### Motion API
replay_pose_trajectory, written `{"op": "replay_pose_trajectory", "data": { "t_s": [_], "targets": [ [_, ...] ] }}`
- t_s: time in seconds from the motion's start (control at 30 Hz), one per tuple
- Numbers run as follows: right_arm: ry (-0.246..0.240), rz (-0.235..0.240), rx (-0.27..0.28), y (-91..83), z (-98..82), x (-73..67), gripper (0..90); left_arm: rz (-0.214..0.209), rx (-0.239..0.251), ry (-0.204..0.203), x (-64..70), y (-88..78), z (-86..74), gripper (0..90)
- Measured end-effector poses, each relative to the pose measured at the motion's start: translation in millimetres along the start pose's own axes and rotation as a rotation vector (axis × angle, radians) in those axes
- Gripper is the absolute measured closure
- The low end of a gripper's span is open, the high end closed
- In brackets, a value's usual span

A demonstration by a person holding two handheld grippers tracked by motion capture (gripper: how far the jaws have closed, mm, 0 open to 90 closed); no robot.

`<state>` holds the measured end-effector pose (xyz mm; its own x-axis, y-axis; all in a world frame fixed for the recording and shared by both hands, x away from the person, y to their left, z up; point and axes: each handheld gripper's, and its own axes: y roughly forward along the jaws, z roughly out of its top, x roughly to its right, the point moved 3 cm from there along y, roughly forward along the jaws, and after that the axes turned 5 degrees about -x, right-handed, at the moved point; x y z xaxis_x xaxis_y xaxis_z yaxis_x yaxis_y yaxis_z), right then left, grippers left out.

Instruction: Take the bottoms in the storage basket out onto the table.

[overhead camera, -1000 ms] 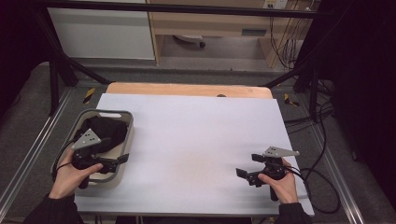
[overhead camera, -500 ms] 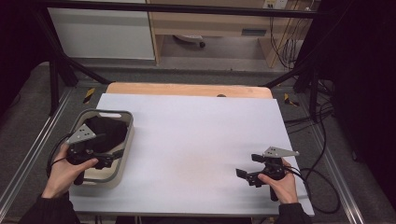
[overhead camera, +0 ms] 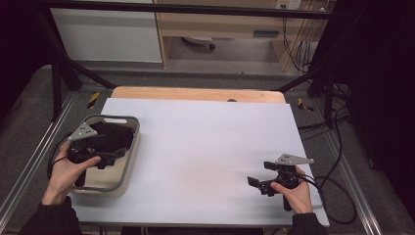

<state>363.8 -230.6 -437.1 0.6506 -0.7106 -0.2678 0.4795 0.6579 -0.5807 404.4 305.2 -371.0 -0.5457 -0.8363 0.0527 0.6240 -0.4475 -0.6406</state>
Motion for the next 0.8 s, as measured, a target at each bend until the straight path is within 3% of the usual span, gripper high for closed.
{"op": "replay_pose_trajectory", "data": {
  "t_s": [0.47,0.8],
  "targets": [
    [-0.002,0.0,-0.005,1.3,-0.4,0.0,0.8,0.064,-0.028,-0.051,-26.7,12.2,-8.9,5.0],
    [-0.002,0.001,-0.003,1.2,-0.2,0.1,0.9,0.127,-0.068,-0.045,-40.4,21.6,-16.8,4.4]
  ]
}}
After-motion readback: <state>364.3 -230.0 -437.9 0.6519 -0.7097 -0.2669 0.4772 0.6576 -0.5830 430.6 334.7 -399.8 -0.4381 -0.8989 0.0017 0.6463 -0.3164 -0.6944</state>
